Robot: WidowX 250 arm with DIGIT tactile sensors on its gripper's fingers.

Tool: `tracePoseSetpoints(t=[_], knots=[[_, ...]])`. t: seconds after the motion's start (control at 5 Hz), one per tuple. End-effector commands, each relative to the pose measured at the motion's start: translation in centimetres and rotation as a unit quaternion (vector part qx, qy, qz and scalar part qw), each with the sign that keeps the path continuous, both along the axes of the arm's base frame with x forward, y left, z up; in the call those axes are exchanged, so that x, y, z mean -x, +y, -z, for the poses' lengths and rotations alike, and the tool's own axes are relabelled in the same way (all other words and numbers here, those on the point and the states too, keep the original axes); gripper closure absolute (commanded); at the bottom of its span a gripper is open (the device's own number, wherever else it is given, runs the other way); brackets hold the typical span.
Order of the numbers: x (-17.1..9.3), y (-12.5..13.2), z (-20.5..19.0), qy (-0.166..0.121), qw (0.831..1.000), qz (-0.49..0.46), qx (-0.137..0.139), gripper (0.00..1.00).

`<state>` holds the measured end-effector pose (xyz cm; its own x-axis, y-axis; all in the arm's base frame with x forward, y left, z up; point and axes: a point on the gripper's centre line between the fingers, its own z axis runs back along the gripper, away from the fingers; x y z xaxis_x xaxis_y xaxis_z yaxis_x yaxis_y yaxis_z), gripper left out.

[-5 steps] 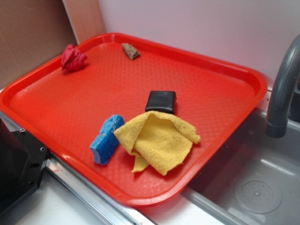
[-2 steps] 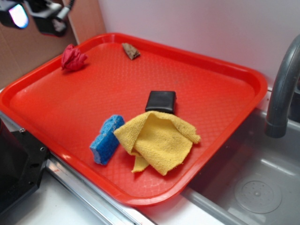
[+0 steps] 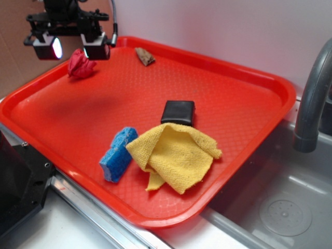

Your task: Grab the red paper.

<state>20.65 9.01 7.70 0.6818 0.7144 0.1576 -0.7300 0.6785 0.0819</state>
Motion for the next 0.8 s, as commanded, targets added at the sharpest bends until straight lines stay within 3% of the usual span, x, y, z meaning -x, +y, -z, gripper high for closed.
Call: tracePoseSetpoints(t=[0.0, 0.4, 0.6], knots=[[0.7, 1.4, -0.8, -0.016, 1.000, -0.014, -0.006, 0.00], [0.7, 1.4, -0.8, -0.016, 1.000, -0.014, -0.006, 0.00], [0.2, 4.3, 1.4, -0.052, 0.998, -0.025, -0.010, 0.00]])
